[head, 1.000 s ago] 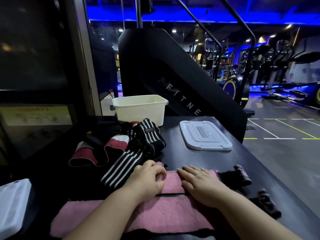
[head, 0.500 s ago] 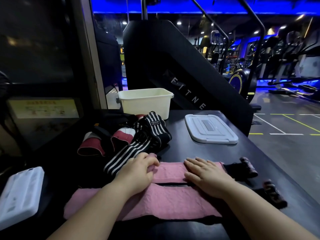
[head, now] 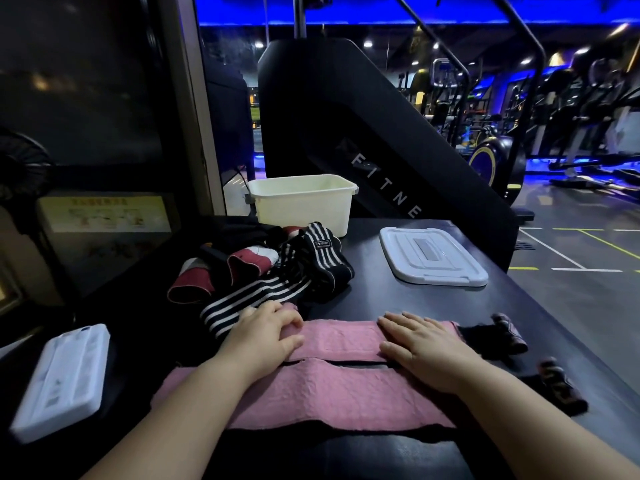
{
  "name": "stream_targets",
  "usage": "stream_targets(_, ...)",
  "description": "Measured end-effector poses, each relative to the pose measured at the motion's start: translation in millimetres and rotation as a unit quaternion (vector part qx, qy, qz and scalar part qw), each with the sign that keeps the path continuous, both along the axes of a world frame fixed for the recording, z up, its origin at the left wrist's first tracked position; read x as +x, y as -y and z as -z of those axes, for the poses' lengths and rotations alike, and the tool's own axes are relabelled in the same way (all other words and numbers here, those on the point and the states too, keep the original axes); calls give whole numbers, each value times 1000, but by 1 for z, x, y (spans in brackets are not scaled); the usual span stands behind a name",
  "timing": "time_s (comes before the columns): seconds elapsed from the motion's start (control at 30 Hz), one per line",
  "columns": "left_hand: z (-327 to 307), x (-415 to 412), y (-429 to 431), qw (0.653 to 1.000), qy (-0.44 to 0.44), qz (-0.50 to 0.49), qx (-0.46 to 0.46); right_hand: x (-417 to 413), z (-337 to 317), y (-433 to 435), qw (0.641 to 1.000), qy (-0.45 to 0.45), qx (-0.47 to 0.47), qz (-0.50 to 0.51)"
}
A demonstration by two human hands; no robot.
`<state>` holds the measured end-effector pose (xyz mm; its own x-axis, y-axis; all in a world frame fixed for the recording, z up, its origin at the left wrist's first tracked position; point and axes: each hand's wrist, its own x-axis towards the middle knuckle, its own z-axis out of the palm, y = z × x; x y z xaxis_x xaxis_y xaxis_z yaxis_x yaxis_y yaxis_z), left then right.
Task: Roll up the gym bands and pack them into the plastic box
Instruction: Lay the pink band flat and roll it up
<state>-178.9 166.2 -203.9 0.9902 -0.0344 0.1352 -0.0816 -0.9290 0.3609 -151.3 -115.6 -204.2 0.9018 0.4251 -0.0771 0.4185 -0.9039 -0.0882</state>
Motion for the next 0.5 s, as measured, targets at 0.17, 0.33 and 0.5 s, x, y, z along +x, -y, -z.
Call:
stream_targets(0.17, 1, -6, 3, 1000, 7, 11, 21, 1, -11, -4, 1000, -8, -19, -14)
stream_targets(0.33, 0, -6, 1, 1000, 5, 12, 3, -5, -37, -29, 997, -4, -10, -74)
stream_targets(0.5, -1, -5, -6, 1000, 0, 25, 7, -19, -40, -83, 986, -34, 62, -148)
